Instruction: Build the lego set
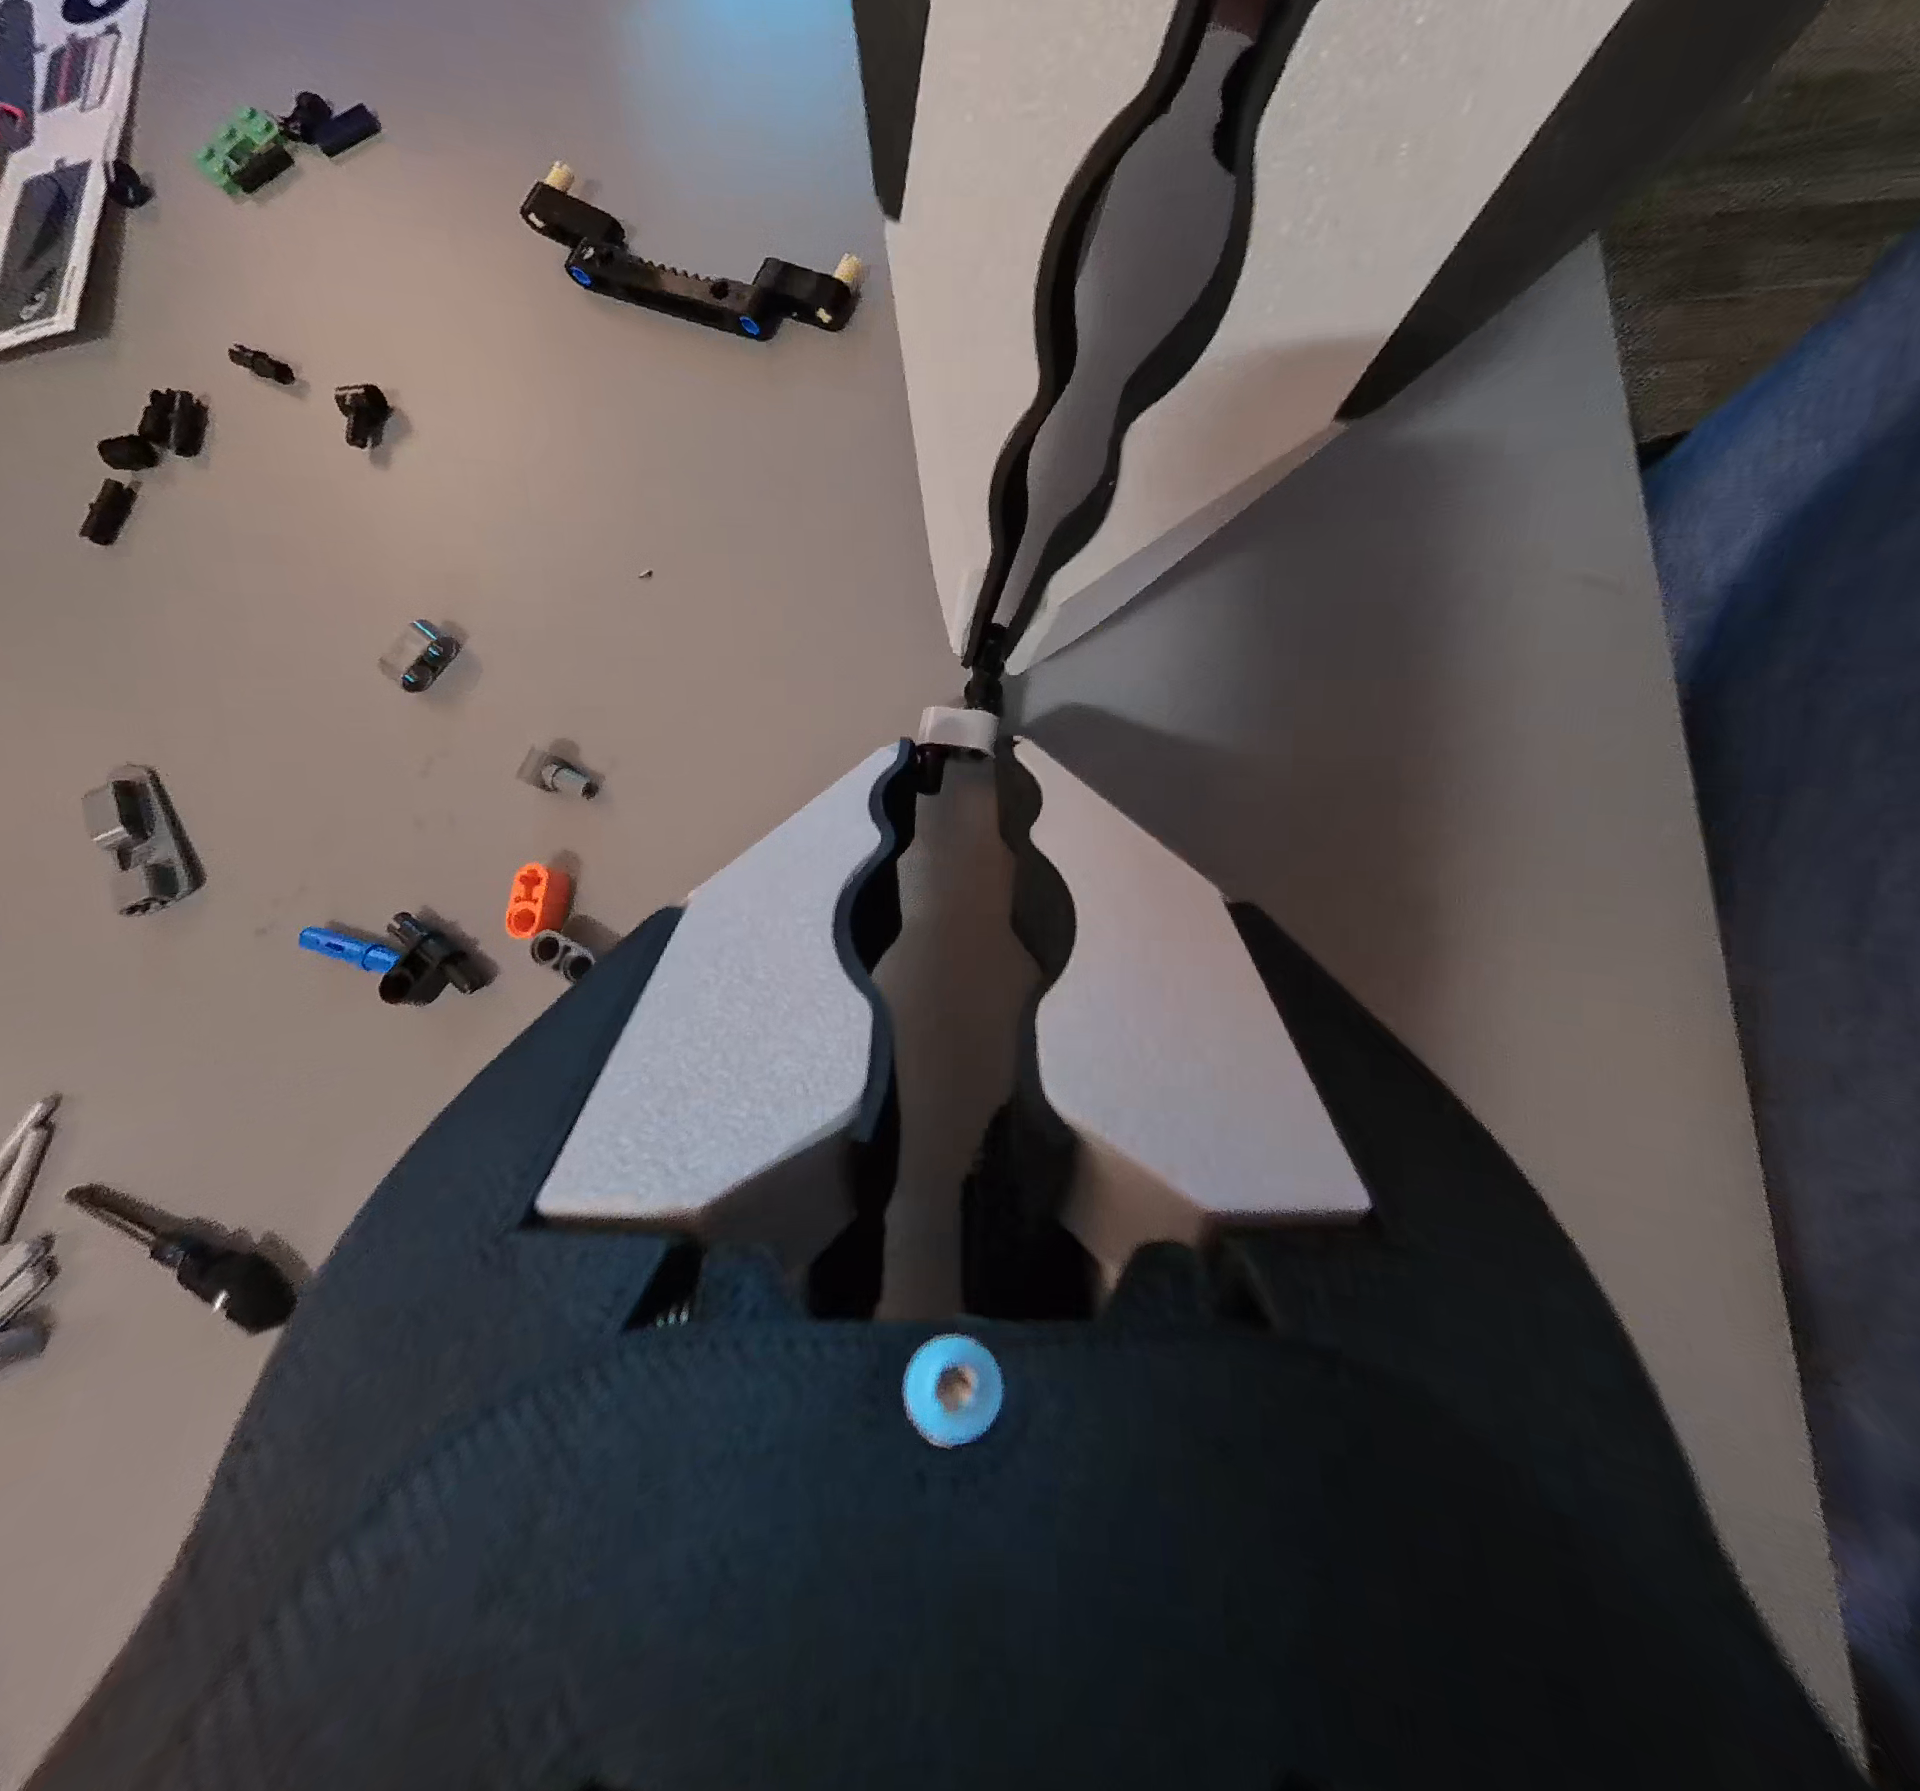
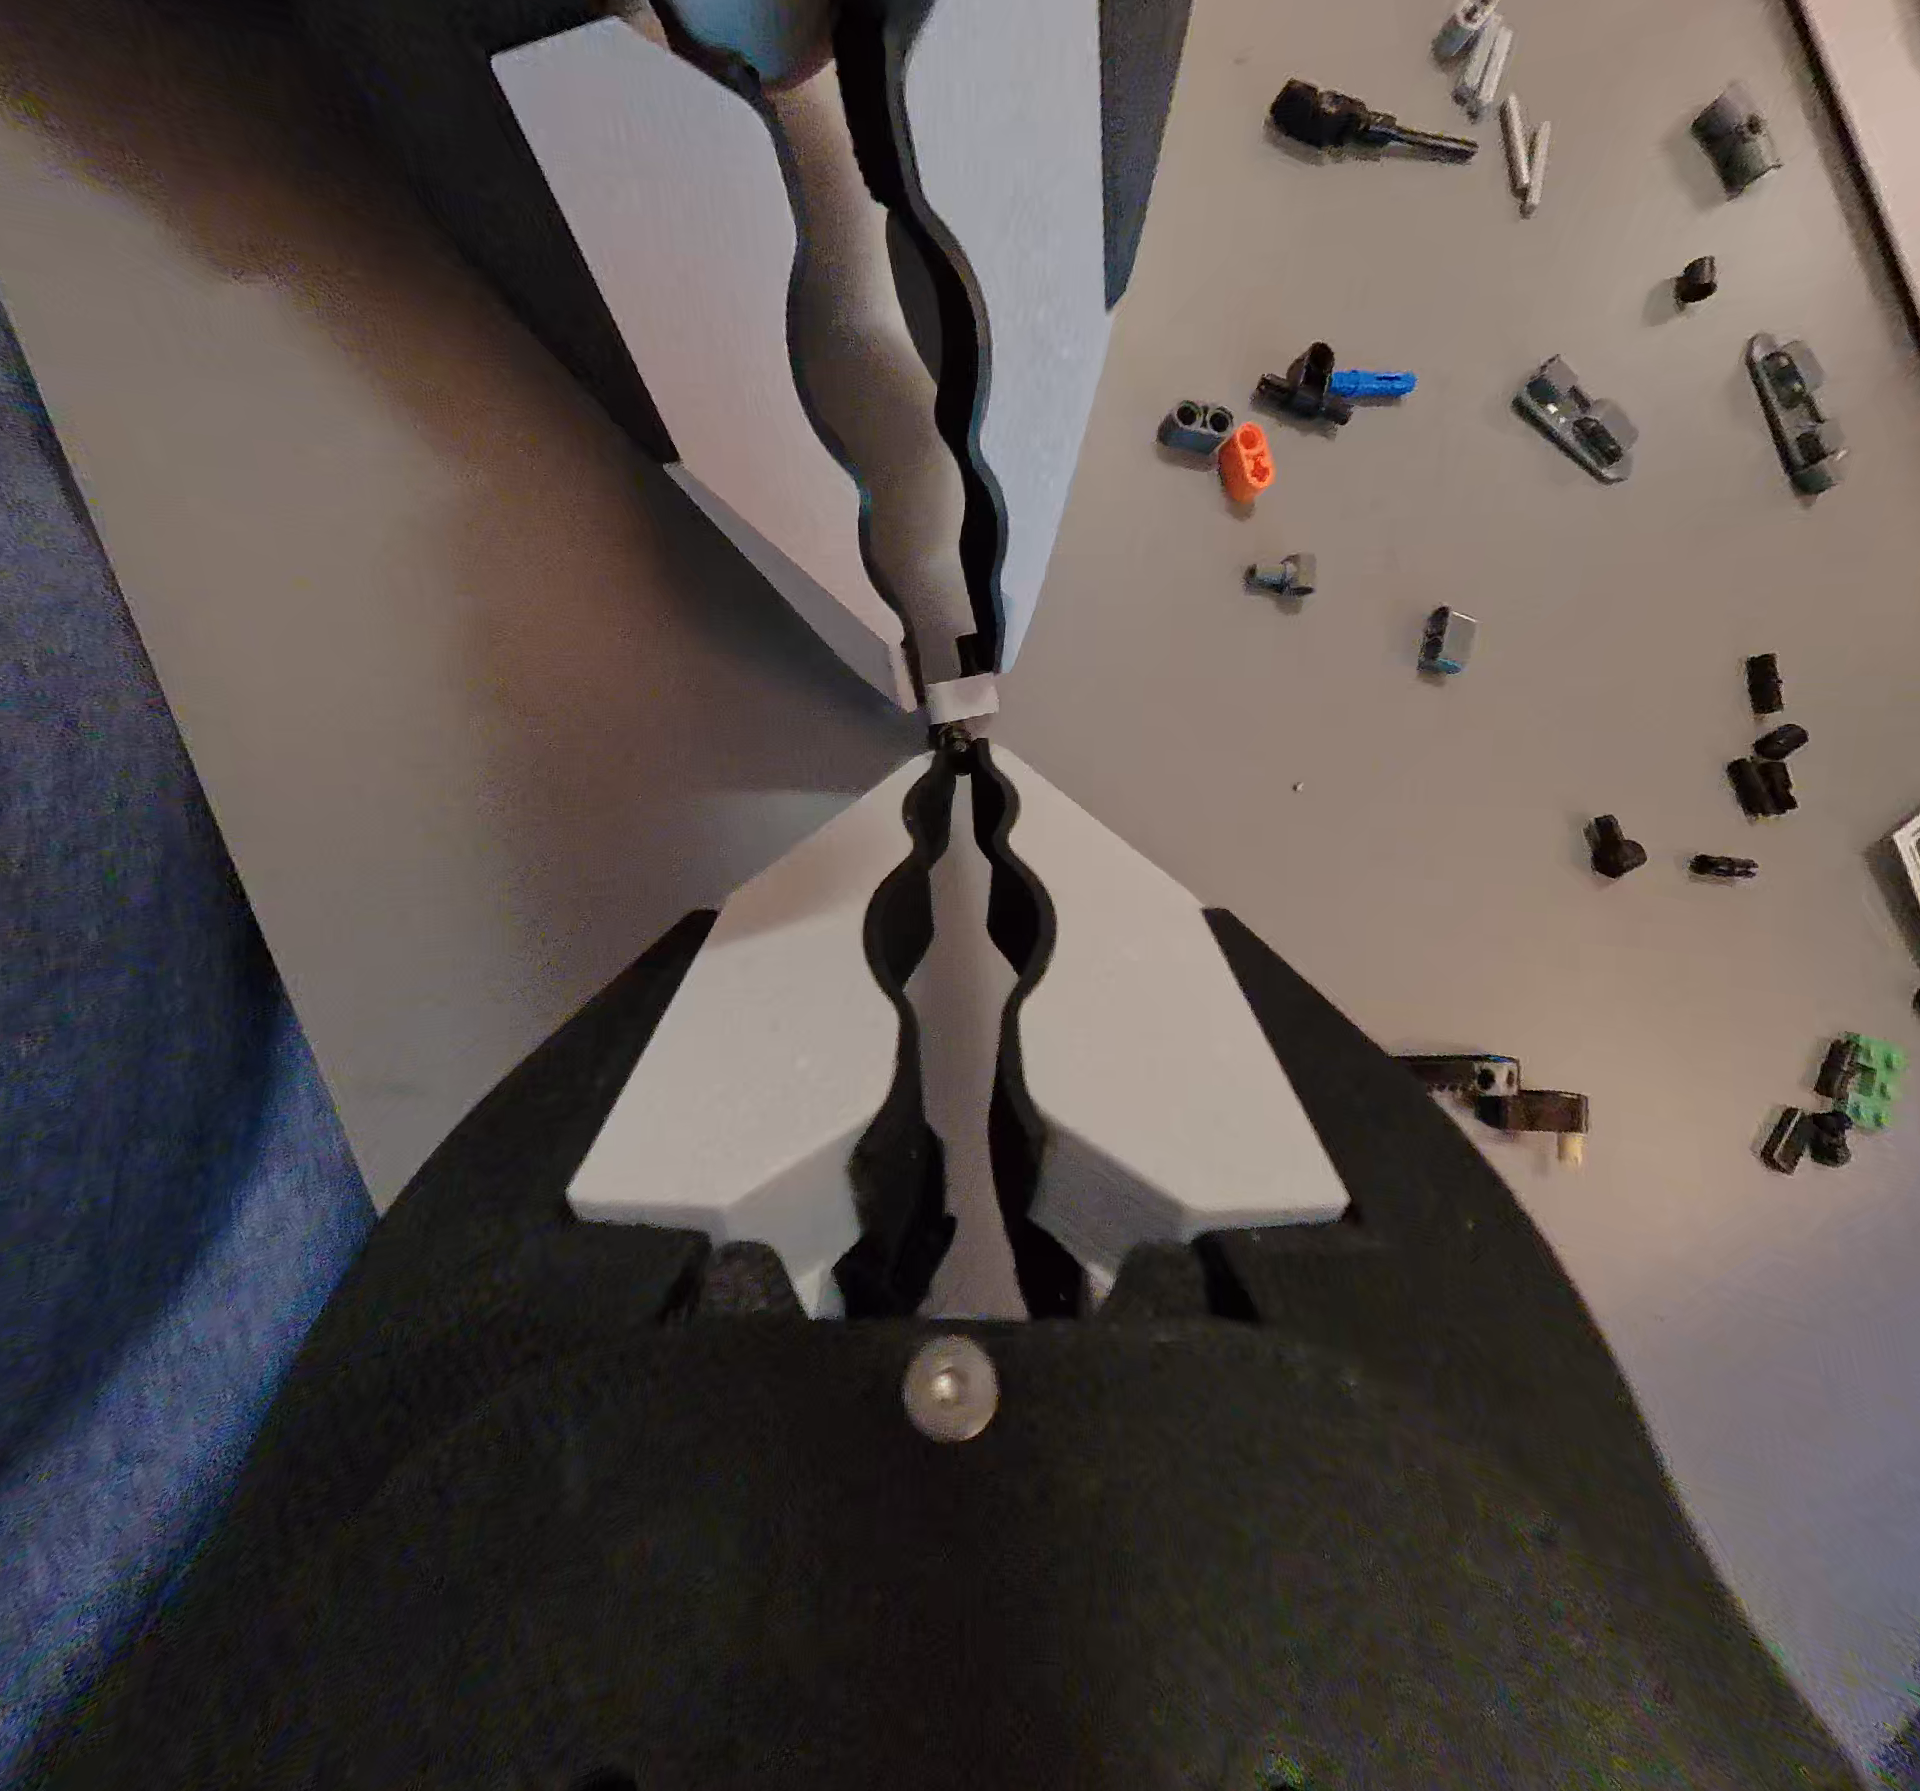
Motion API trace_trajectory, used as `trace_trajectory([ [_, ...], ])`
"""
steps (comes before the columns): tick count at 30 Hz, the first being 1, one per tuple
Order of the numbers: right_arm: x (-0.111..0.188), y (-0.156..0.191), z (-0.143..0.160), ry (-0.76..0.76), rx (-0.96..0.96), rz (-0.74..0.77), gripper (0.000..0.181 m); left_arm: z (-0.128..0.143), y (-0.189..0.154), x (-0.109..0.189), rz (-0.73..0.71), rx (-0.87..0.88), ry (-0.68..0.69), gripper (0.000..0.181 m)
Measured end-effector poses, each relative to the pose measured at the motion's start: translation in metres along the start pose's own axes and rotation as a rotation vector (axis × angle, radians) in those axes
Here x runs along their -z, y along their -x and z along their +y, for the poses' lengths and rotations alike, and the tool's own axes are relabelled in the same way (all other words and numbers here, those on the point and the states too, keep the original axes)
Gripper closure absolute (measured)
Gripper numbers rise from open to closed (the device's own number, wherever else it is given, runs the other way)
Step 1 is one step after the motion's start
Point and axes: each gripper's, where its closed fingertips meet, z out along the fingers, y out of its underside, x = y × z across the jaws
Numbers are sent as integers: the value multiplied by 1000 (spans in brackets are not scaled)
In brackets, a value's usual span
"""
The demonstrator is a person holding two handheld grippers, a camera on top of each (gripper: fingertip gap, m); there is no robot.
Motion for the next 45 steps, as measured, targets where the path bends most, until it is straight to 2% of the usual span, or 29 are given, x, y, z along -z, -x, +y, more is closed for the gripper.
trace_trajectory([
  [6,5,-1,-13,-101,-48,21,181,-2,1,13,-43,31,-22,168],
  [17,1,-2,-30,-221,-99,22,181,15,0,20,-115,59,3,168],
  [24,6,-10,-30,-285,-166,-7,181,21,14,21,-155,133,-15,168],
  [29,8,-17,-28,-321,-211,-40,181,21,14,21,-174,109,-9,168],
  [38,1,-18,-21,-326,-235,-89,181,27,22,29,-208,153,-5,168],
  [45,-15,-12,-16,-242,-217,-152,180,32,29,34,-230,173,7,168],
])
